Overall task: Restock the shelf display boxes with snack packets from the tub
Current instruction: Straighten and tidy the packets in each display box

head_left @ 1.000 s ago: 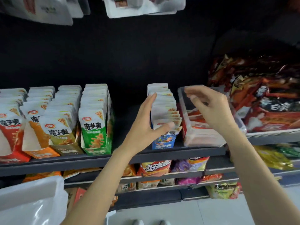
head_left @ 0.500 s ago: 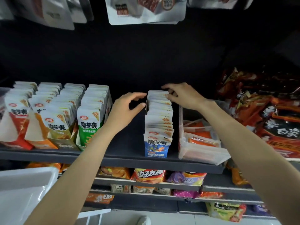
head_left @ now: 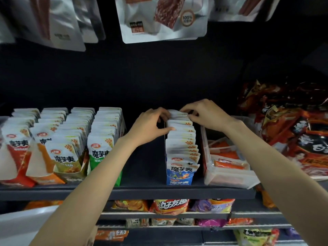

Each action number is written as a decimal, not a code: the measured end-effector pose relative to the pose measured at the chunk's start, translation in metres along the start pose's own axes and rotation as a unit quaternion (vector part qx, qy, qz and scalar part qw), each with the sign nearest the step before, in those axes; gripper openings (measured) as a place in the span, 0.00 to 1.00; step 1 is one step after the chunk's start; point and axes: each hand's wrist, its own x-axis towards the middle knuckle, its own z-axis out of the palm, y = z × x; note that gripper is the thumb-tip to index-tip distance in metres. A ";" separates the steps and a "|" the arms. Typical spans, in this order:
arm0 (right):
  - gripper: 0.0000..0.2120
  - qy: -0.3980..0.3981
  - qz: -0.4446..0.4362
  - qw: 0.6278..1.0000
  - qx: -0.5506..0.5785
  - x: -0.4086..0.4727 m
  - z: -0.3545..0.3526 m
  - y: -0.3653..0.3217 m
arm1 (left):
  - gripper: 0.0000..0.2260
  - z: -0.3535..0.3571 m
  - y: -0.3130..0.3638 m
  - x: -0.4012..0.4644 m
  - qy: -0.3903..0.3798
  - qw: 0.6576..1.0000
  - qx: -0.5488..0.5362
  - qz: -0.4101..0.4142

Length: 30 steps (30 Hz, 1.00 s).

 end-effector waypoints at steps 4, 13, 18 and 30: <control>0.08 0.069 0.060 0.994 0.061 0.003 0.010 0.001 | 0.18 0.003 -0.001 0.001 0.012 0.999 -0.022 0.024; 0.04 0.209 -0.028 0.976 -0.049 -0.007 0.032 -0.013 | 0.11 0.013 0.001 -0.005 0.092 0.995 -0.032 -0.002; 0.04 0.131 -0.003 0.979 -0.159 -0.007 0.034 -0.017 | 0.05 0.020 0.004 -0.009 0.138 0.989 -0.028 0.043; 0.07 0.031 0.070 0.988 0.132 -0.002 0.001 -0.005 | 0.07 0.010 -0.003 -0.017 0.111 0.981 -0.081 0.135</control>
